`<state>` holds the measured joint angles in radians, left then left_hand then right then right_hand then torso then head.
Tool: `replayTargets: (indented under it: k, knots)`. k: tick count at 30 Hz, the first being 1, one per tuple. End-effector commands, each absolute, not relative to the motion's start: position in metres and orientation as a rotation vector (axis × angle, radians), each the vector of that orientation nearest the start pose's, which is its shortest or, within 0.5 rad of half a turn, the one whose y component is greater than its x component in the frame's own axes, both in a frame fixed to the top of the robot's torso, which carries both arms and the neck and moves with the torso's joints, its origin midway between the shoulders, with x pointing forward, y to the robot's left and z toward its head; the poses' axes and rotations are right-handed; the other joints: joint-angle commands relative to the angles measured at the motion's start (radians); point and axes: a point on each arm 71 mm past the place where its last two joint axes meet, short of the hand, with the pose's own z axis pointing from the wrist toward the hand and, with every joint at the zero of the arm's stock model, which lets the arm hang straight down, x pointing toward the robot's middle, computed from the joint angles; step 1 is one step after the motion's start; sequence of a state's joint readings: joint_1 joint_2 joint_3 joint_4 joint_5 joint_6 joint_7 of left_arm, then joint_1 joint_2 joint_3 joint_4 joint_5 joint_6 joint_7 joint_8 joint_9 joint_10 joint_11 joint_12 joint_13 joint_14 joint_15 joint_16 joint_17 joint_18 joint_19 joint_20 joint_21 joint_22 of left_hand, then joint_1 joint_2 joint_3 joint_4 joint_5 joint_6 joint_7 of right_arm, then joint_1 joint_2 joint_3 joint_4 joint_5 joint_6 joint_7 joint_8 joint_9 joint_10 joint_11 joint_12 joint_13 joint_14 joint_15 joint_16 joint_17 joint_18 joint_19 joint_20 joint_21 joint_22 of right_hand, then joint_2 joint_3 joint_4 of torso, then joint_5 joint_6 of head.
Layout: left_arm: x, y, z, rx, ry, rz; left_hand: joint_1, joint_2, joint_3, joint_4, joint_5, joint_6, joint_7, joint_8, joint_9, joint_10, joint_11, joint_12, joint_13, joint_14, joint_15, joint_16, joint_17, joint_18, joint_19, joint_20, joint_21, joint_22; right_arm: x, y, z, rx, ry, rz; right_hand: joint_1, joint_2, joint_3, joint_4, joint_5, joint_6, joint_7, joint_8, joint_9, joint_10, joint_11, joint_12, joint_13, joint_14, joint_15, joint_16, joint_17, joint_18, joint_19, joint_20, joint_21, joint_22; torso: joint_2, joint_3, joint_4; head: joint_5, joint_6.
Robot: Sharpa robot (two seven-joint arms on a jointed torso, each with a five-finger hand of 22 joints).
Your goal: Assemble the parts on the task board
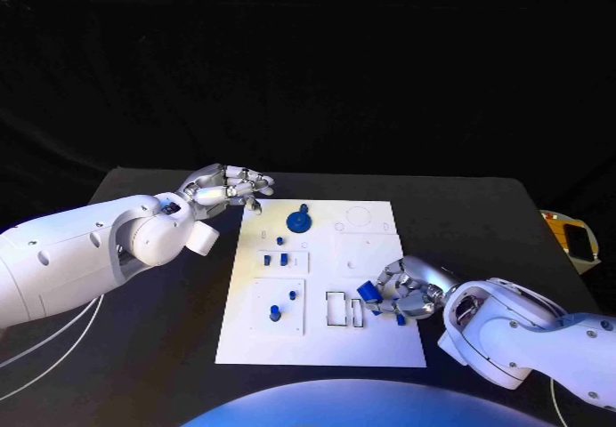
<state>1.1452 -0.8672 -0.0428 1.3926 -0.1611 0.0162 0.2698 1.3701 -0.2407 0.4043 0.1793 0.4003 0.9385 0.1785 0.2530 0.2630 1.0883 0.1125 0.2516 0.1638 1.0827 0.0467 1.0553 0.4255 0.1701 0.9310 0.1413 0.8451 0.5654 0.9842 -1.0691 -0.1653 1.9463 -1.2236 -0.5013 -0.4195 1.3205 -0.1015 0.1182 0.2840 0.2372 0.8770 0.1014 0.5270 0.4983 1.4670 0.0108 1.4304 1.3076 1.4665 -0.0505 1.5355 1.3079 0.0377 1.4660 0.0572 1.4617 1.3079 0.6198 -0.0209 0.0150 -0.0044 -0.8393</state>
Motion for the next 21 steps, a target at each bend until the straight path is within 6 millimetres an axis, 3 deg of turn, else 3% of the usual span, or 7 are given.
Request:
replayTargets:
  k: [1, 12, 14, 16, 21]
  knots:
    - [0.489, 0.238, -0.220, -0.996, 1.746, -1.588, 0.002, 0.010, -0.002, 0.003, 0.001, -0.004, -0.001, 0.004, -0.001, -0.008, 0.001, 0.005, 0.001, -0.005, -0.003, 0.003, 0.001, 0.014, 0.004, 0.002, -0.003, -0.001, 0.335, -0.208, -0.274, 0.512, 2.058, 0.686, 0.003, 0.023, 0.008, 0.003, -0.001, 0.029, -0.019, 0.003, 0.002, -0.002, -0.005, 0.000, 0.101, 0.084, -0.009, 0.005, 0.159, -0.015, 0.071, -0.009, 0.001, 0.233, 0.000, -0.0010, 0.0003, 0.000, 0.000]
    - [0.488, 0.236, -0.220, -0.994, 1.763, -1.596, 0.007, 0.013, 0.000, 0.002, 0.002, -0.004, -0.001, 0.005, 0.000, -0.009, 0.001, 0.006, 0.001, -0.006, -0.004, 0.003, 0.001, 0.014, 0.006, 0.002, -0.004, -0.002, 0.335, -0.188, -0.276, 0.532, 2.154, 0.754, -0.022, 0.027, 0.010, 0.008, 0.002, 0.030, -0.017, -0.001, 0.000, -0.001, -0.003, 0.001, 0.103, 0.084, -0.008, 0.005, 0.159, -0.015, 0.071, -0.009, 0.000, 0.233, 0.001, -0.0009, 0.0009, 0.004, 0.001]
    - [0.488, 0.235, -0.220, -0.994, 1.763, -1.596, 0.010, 0.014, 0.000, 0.002, 0.003, -0.004, 0.000, 0.005, 0.000, -0.009, 0.001, 0.006, 0.001, -0.006, -0.004, 0.003, 0.001, 0.014, 0.007, 0.001, -0.004, -0.002, 0.335, -0.184, -0.277, 0.523, 2.174, 0.757, -0.038, 0.028, 0.007, 0.008, -0.002, 0.032, -0.017, -0.002, -0.001, -0.001, -0.003, 0.000, 0.102, 0.084, -0.007, 0.005, 0.159, -0.015, 0.071, -0.009, 0.000, 0.233, 0.001, -0.0011, 0.0008, 0.005, -0.001]
    - [0.488, 0.235, -0.220, -0.994, 1.765, -1.597, 0.010, 0.014, 0.000, 0.002, 0.003, -0.004, 0.000, 0.005, 0.000, -0.009, 0.001, 0.006, 0.001, -0.006, -0.004, 0.003, 0.001, 0.014, 0.007, 0.001, -0.004, -0.002, 0.335, -0.180, -0.280, 0.504, 2.205, 0.756, -0.106, 0.037, -0.008, 0.008, 0.002, 0.042, -0.018, 0.002, 0.001, 0.002, -0.003, 0.001, 0.106, 0.085, -0.007, 0.006, 0.162, -0.015, 0.070, -0.008, -0.001, 0.232, 0.002, -0.0013, 0.0010, 0.007, -0.003]
    - [0.488, 0.235, -0.220, -0.994, 1.766, -1.598, 0.010, 0.014, 0.000, 0.002, 0.003, -0.004, 0.000, 0.005, 0.000, -0.009, 0.001, 0.006, 0.001, -0.006, -0.004, 0.003, 0.001, 0.014, 0.007, 0.001, -0.004, -0.002, 0.335, -0.173, -0.285, 0.477, 2.250, 0.753, -0.138, 0.040, -0.021, 0.008, -0.002, 0.052, -0.023, 0.009, 0.005, 0.003, -0.007, 0.000, 0.106, 0.084, -0.010, 0.005, 0.161, -0.014, 0.070, -0.010, -0.003, 0.232, 0.001, -0.0010, 0.0001, 0.010, -0.004]
